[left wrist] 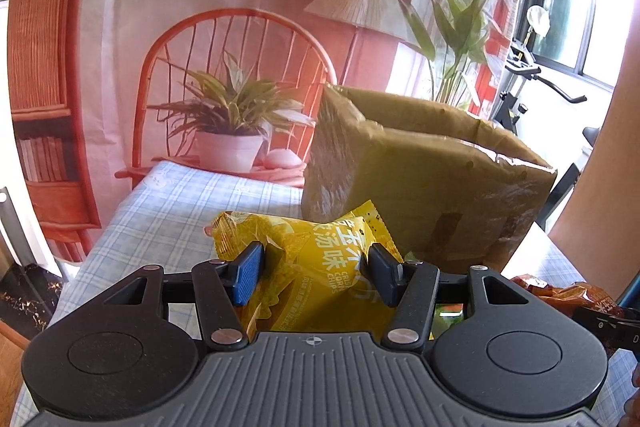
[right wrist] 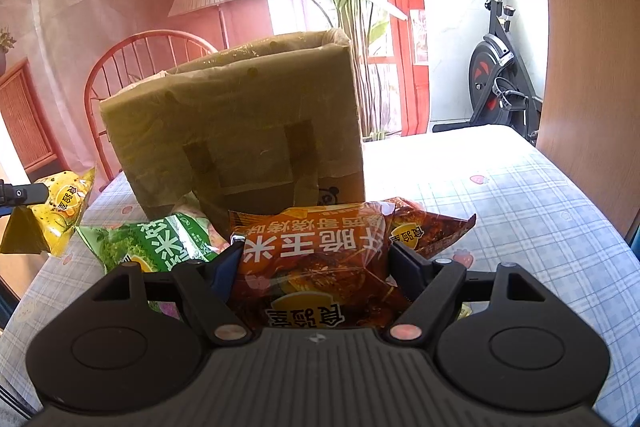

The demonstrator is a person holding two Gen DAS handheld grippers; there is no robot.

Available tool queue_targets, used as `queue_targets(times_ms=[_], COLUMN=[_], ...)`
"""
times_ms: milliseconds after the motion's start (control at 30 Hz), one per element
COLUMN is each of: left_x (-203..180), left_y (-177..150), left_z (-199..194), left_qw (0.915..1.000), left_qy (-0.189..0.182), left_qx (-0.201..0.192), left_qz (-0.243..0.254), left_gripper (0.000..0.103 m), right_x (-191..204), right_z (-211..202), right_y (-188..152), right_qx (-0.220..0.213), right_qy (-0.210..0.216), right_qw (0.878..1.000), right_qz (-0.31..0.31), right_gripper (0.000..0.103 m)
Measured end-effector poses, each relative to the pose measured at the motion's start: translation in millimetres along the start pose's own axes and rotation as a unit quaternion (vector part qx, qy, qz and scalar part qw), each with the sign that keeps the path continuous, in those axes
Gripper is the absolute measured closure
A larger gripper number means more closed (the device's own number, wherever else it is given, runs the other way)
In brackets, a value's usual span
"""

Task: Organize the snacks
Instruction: 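Lift the yellow bag with the left tool while the right tool grasps an orange corn-snack bag, then carry both held bags up and over the box opening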

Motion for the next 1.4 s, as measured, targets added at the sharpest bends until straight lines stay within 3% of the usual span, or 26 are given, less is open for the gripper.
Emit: queue_targets(times_ms=[367,467,533,600,700,800,867,933,1100,1300,1400], left_x=[-10,-19,-29,-39,-46,-34,-17,4,51,67,66], left_y=[31,43,51,56,49,31,18,8,-18,-53,-59], left_z=[-12,-11,-9,-4,21,46,53,54,44,49,54], left_qw=[0.9990,0.9983,0.9975,0.9965,0.9967,0.9972,0.9966,0.9963,0.9921,0.9838,0.9832], left_qy=[-0.016,-0.033,-0.045,-0.052,-0.066,-0.072,-0.071,-0.060,-0.072,-0.080,-0.074], left_qx=[-0.039,-0.045,-0.050,-0.054,-0.035,0.017,0.042,0.055,0.089,0.153,0.160], left_qz=[0.011,0.014,0.023,0.036,0.033,0.012,-0.008,-0.029,-0.052,-0.049,-0.048], left_gripper=[0.044,0.051,0.061,0.061,0.061,0.061,0.055,0.036,0.016,0.012,0.012], right_x=[6,10,13,17,20,24,26,27,19,18,20], right_z=[-3,-4,-3,-1,6,14,15,16,21,22,21], right_y=[31,45,57,68,81,82,79,72,63,57,56], right_qx=[-0.041,-0.056,-0.066,-0.078,-0.088,-0.079,-0.074,-0.068,-0.052,-0.044,-0.045], right_qy=[0.009,0.015,0.022,0.024,0.027,0.029,0.037,0.040,0.041,0.044,0.047], right_qw=[0.999,0.998,0.997,0.996,0.994,0.995,0.994,0.994,0.996,0.997,0.997], right_qz=[-0.015,-0.026,-0.035,-0.049,-0.060,-0.059,-0.065,-0.070,-0.054,-0.044,-0.043], right_gripper=[0.024,0.024,0.024,0.024,0.024,0.024,0.024,0.024,0.024,0.024,0.024])
Point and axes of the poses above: each gripper's, at about its wrist camera, not at the fingertips, and z roughly the way its jaws point, x to its left, y to its top, the point moved 2 cm from there along z, roughly the way its jaws point
